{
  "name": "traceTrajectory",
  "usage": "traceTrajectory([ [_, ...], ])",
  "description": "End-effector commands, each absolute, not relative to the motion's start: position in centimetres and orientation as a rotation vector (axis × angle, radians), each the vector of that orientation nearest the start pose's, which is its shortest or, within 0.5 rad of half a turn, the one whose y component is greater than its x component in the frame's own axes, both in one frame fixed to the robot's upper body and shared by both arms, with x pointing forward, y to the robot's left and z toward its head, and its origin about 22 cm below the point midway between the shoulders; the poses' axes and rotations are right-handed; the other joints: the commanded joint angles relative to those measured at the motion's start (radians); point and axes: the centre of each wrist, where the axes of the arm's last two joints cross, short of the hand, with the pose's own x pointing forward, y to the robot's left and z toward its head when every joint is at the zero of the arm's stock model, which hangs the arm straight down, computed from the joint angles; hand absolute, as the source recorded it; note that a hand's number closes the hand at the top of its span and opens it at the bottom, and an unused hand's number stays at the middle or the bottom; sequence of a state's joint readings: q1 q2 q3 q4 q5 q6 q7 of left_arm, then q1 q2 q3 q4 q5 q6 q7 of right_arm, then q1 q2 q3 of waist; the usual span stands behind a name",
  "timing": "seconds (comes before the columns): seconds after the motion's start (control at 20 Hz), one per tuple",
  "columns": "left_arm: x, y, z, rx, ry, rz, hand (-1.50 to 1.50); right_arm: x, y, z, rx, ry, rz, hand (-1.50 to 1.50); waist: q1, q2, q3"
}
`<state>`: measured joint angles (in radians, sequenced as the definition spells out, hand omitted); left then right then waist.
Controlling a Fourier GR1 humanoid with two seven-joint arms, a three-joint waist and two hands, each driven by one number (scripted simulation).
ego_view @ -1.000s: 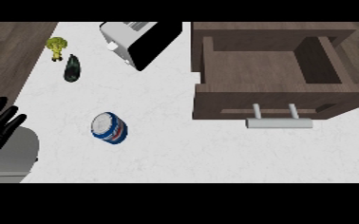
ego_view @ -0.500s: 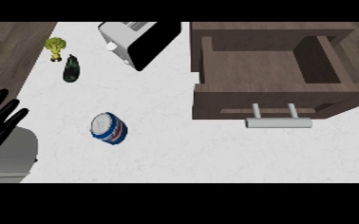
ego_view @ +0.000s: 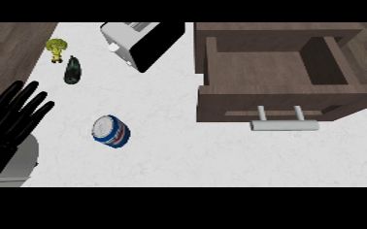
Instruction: Pick up the can, place it into the drawer and close the drawer
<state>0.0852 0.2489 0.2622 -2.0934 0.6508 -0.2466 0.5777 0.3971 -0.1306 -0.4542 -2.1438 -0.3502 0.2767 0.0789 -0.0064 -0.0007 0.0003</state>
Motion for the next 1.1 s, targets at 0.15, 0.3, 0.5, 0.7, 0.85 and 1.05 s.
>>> traceTrajectory([
  [0.15,21.6,30.8,10.6,-0.324,-1.503,-0.037,-1.50,9.3,-35.3,9.8,-0.209,-1.781,-0.100,-1.50,-0.001,0.000,0.000],
  [0.3,22.6,29.6,8.6,-0.303,-1.495,-0.053,-1.50,9.0,-37.1,10.6,-0.202,-1.770,-0.082,-1.50,-0.002,0.000,0.000],
  [0.5,21.5,29.6,7.6,-0.291,-1.463,-0.059,-1.50,8.1,-37.4,9.1,-0.190,-1.775,-0.095,-1.50,0.001,0.000,0.000],
  [0.7,22.6,28.7,5.9,-0.260,-1.459,-0.046,-1.50,8.4,-38.8,9.6,-0.197,-1.792,-0.088,-1.50,0.002,0.000,0.000],
  [0.85,23.0,29.2,1.4,-0.240,-1.446,-0.041,-1.50,8.8,-36.9,8.2,-0.193,-1.789,-0.104,-1.50,0.000,0.001,-0.001],
  [1.05,23.8,28.4,-0.7,-0.166,-1.455,-0.036,-1.50,8.9,-37.6,9.5,-0.189,-1.788,-0.112,-1.50,-0.001,0.001,-0.001],
])
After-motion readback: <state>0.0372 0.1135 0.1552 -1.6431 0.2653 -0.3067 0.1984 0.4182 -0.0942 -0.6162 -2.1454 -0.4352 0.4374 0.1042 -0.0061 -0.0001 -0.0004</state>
